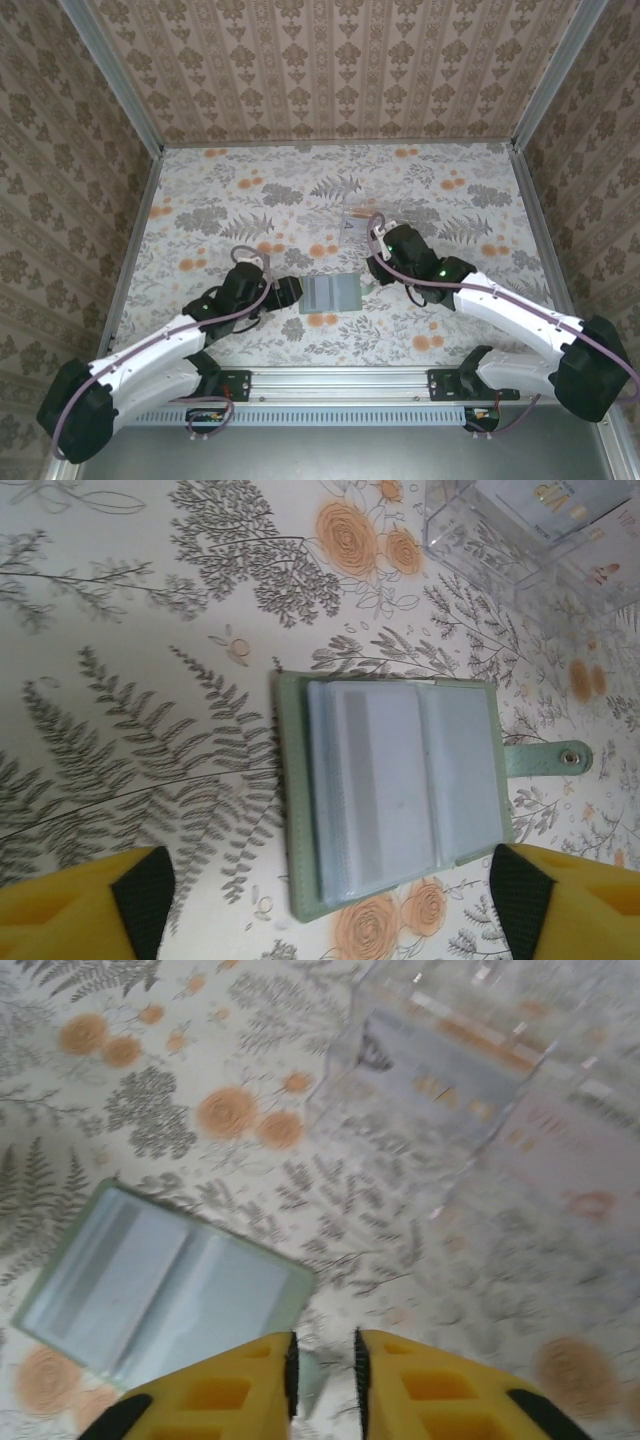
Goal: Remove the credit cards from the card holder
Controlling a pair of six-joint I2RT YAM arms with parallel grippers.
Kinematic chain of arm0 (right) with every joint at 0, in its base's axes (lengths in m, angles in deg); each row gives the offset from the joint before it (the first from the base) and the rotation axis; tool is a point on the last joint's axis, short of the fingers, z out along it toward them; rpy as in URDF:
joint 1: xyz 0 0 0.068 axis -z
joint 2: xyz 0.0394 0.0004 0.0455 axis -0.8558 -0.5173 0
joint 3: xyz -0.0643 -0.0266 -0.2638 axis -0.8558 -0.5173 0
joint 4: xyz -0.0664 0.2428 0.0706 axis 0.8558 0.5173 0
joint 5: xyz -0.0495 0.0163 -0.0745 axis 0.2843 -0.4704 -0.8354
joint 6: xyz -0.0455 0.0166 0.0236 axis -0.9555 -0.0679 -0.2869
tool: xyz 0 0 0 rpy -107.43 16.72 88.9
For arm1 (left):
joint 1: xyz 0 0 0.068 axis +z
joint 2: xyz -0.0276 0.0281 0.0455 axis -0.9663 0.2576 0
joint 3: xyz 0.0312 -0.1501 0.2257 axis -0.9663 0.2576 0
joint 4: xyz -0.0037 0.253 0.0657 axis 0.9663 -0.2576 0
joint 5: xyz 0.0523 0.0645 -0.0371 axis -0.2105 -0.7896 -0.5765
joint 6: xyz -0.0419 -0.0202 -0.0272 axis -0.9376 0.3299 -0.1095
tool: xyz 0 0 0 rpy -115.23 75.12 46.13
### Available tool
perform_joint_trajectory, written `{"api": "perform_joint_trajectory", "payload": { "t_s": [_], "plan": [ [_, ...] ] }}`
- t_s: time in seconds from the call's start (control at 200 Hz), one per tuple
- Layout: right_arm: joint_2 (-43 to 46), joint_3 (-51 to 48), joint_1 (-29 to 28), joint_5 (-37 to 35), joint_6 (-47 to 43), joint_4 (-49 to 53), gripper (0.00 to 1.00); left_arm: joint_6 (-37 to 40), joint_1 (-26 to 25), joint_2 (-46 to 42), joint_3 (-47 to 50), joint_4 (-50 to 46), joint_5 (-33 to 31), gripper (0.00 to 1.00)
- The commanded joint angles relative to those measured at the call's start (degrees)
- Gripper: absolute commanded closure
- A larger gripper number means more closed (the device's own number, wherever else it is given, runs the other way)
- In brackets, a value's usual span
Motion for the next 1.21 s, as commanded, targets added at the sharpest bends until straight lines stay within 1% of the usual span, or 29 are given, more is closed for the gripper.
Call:
{"api": "perform_joint_trajectory", "payload": {
  "t_s": [0.0, 0.16, 0.21, 0.335, 0.37, 0.38, 0.425, 0.56, 0.73, 0.88, 0.985, 1.07, 1.2],
  "plan": [
    [-2.3, -3.3, -1.8, 4.2, 10.5, -4.9, 0.76, -0.8, -1.4, 3.9, -3.4, 3.7, 0.7, 0.17],
    [-7.4, -5.1, -4.0, 6.9, 13.9, -7.9, 0.74, -1.3, -2.4, 9.5, -5.8, 4.8, 0.4, 0.20],
    [-8.9, -5.8, -4.2, 8.0, 14.8, -9.4, 0.74, -1.4, -2.7, 11.0, -6.4, 4.9, 0.6, 0.23],
    [-12.5, -7.2, -4.2, 9.8, 16.4, -12.8, 0.77, -1.9, -2.9, 14.0, -7.5, 5.5, 1.0, 0.28],
    [-12.8, -7.3, -4.2, 10.0, 16.5, -13.2, 0.77, -2.0, -3.0, 14.6, -7.6, 5.8, 1.1, 0.29],
    [-14.4, -7.3, -4.2, 10.1, 16.6, -13.3, 0.77, -2.0, -3.0, 14.8, -7.6, 5.9, 1.3, 0.29],
    [-15.8, -7.1, -4.2, 10.0, 16.8, -13.3, 0.77, -2.1, -3.1, 15.3, -7.7, 6.2, 1.5, 0.30],
    [-18.2, -7.3, -4.2, 9.8, 17.7, -14.1, 0.79, -2.1, -3.2, 16.6, -7.9, 6.4, 2.1, 0.32],
    [-19.4, -7.3, -4.2, 6.6, 19.3, -12.2, 0.79, -2.1, -3.2, 17.6, -7.9, 7.3, 3.3, 0.34],
    [-18.0, -7.9, -4.2, 5.7, 19.8, -11.9, 0.79, -2.2, -3.3, 18.5, -7.8, 8.1, 4.1, 0.34],
    [-17.0, -7.1, -4.2, 4.5, 18.8, -9.9, 0.79, -2.2, -3.4, 19.4, -7.9, 9.3, 4.9, 0.36],
    [-17.6, -6.6, -4.0, 4.8, 18.1, -9.5, 0.79, -2.1, -3.5, 20.3, -8.2, 9.5, 5.2, 0.36],
    [-20.0, -6.7, -4.1, 7.4, 19.0, -11.2, 0.79, -2.3, -3.9, 21.9, -8.4, 10.3, 5.9, 0.37]
  ]
}}
